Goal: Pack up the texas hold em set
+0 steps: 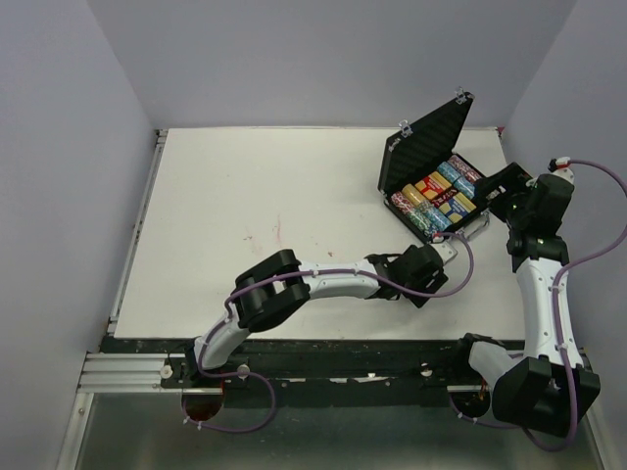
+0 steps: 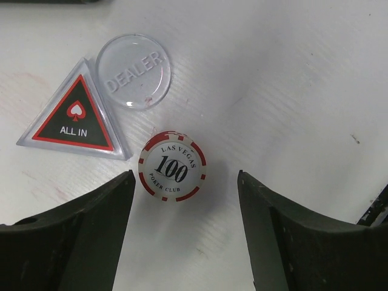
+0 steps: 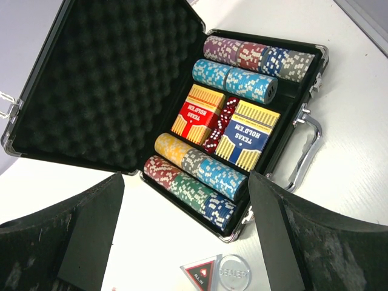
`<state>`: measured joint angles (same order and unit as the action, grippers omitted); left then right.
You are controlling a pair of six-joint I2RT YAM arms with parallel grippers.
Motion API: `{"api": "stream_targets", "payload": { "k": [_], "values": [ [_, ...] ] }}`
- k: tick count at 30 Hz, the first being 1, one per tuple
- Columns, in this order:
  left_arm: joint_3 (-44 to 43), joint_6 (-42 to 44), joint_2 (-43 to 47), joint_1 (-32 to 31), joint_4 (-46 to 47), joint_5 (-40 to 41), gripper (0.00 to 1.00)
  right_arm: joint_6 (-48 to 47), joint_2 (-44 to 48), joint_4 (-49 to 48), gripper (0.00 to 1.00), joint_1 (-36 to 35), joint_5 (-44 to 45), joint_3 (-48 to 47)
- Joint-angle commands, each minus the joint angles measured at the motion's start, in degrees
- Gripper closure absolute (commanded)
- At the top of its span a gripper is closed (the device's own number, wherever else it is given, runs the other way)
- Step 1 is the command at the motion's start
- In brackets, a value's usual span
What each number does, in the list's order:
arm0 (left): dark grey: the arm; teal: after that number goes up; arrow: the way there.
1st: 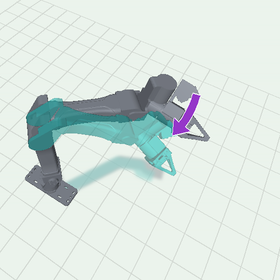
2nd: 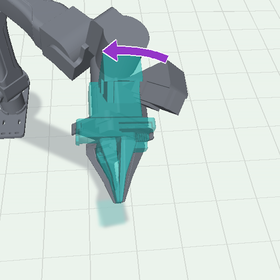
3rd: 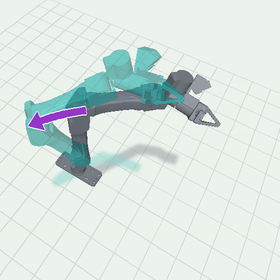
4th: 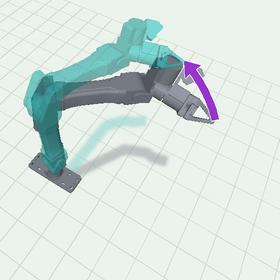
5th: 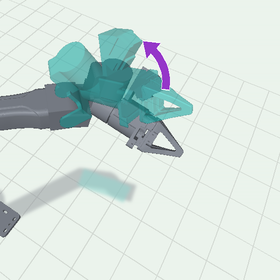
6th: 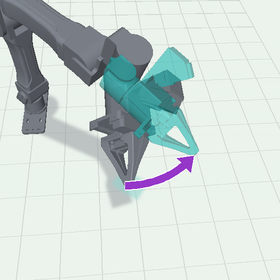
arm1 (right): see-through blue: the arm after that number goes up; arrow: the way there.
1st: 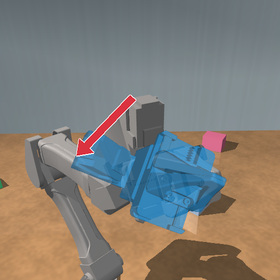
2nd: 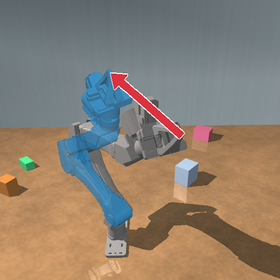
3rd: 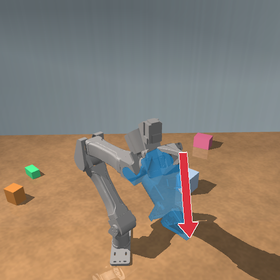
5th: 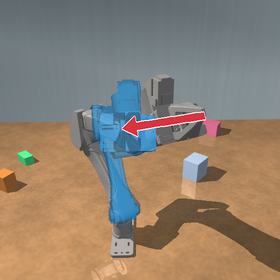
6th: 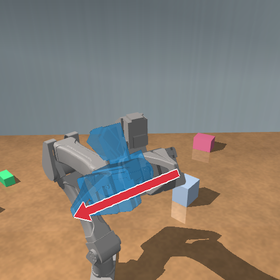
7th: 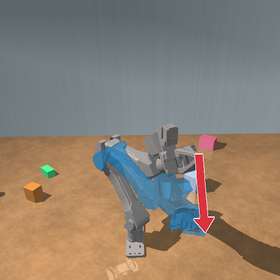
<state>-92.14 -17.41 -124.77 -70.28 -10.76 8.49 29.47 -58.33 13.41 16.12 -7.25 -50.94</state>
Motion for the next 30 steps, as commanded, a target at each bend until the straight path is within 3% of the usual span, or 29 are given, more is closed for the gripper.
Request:
{"api": "stream_targets", "payload": {
  "k": [1,9,18,22,30],
  "values": [
    [-1.4,-0.1,-1.5,-0.4,1.9,2.4,0.25,-0.8,0.0,0.7,0.09,0.1,-1.5,0.9],
    [-2.0,0.2,-3.1,-0.3,2.4,3.8,0.38,-0.8,-0.1,0.6,0.09,0.1,-2.0,1.1],
    [-3.7,0.4,-4.7,-0.3,1.4,4.4,0.44,-0.9,-0.1,0.6,0.09,0.1,-2.1,1.0],
    [-4.1,1.1,-5.6,-0.3,1.4,4.8,0.57,-1.0,0.0,0.7,0.09,0.1,-1.9,1.1],
    [-1.4,1.9,-4.3,-0.3,4.7,5.0,0.66,-1.1,0.1,0.6,0.09,0.1,-2.2,1.2]
  ]
}}
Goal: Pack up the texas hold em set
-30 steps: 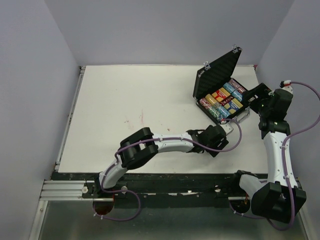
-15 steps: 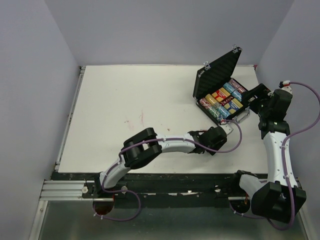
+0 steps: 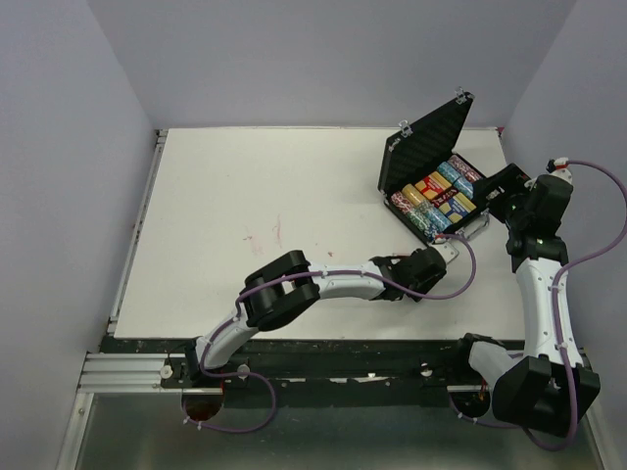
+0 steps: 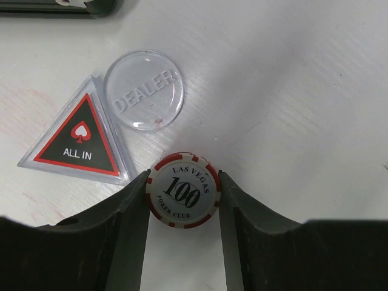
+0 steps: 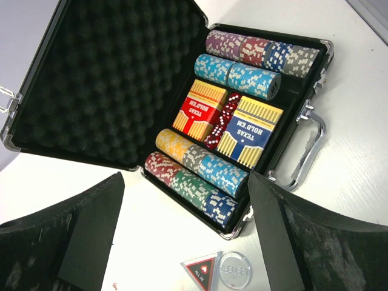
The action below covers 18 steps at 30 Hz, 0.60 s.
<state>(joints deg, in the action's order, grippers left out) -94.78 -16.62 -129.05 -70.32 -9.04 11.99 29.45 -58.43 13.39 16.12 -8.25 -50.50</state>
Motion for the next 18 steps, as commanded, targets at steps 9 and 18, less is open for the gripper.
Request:
{"api": "stream_targets", "payload": {
  "k": [9,18],
  "values": [
    [9.4,5.0,10.0,-0.3,10.7,3.6,0.70,-1.1,0.4,0.8,0.09,0.1,-2.6,0.9],
    [28.2,9.6,25.2,1.9,22.6,-1.3,0.71,-2.2,-1.1,2.2,0.10,0.1,-9.0,1.4]
  ]
}}
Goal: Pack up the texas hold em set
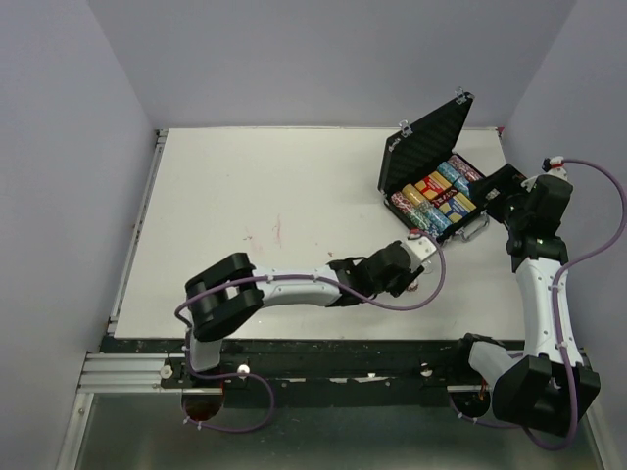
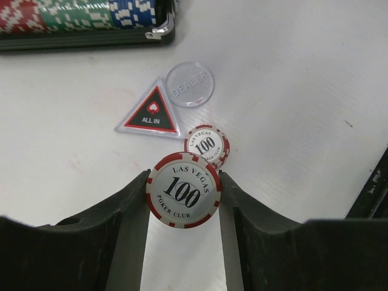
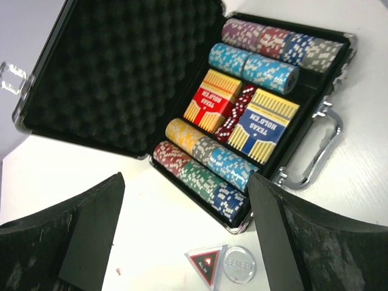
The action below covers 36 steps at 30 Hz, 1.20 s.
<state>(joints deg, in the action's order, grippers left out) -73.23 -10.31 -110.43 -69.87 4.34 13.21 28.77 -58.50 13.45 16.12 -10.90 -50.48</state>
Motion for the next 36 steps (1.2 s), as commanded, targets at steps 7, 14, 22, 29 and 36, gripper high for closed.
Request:
{"api": "stream_targets", "payload": {
  "k": [7,14,22,29,36],
  "values": [
    [22.1,9.2,12.5,4.8,25.3,-9.2,0.71,-2.3,-6.0,2.1,0.14,-2.8,-22.7,4.2],
    [29.6,9.7,15.2,6.1,35.0,-10.4,0.71,-4.7,-10.3,4.7,0.14,-17.7,-22.9,7.5],
    [33.4,9.5,16.0,6.2,40.7,-9.0,0.70,-2.7,-11.2,0.6,0.15,-22.5,-29.3,15.8],
    [33.8,9.6,15.9,6.3,41.3,-9.1,0.71,-1.8,-10.9,-2.0,0.18,-24.9,-33.7,16.6],
    [33.7,9.6,15.7,6.2,41.2,-9.0,0.70,-2.8,-9.5,-0.5,0.20,-25.2,-30.9,15.7]
  ]
}}
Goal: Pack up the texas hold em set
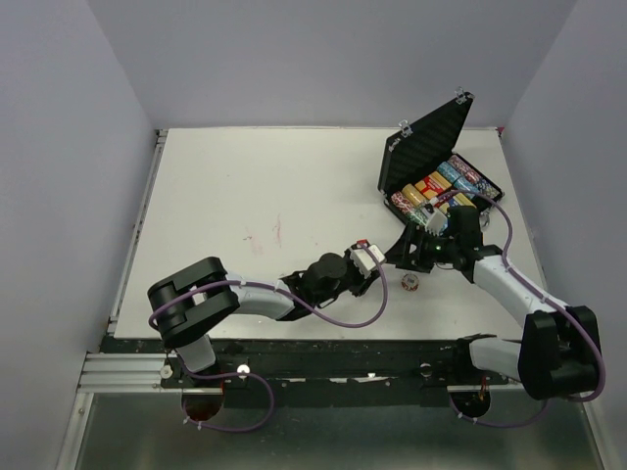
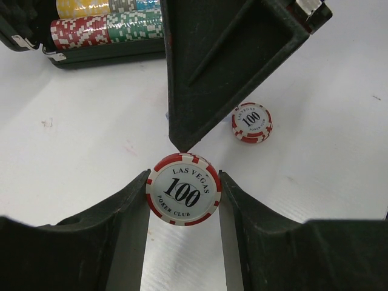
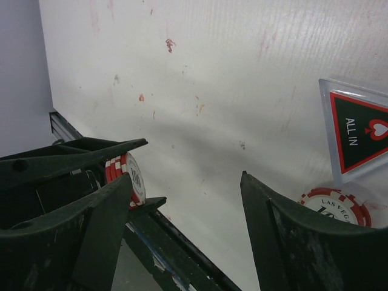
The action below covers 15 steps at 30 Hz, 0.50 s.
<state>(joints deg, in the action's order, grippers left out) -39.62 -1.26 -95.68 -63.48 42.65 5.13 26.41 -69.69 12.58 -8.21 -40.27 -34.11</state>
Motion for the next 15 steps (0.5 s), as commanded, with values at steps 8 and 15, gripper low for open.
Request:
{"api": "stream_targets", "payload": {
  "k": [8,15],
  "values": [
    [-0.3,0.8,0.7,-0.1,2.5,-1.5,0.71,-0.3,3.7,-1.0,0.20,-2.2,-5.3,-0.3],
    [0.4,0.7,1.1,-0.1,3.3,-1.2,0.71,-0.2,4.7,0.1,0.21,-2.4,-1.7,-0.6]
  ]
}}
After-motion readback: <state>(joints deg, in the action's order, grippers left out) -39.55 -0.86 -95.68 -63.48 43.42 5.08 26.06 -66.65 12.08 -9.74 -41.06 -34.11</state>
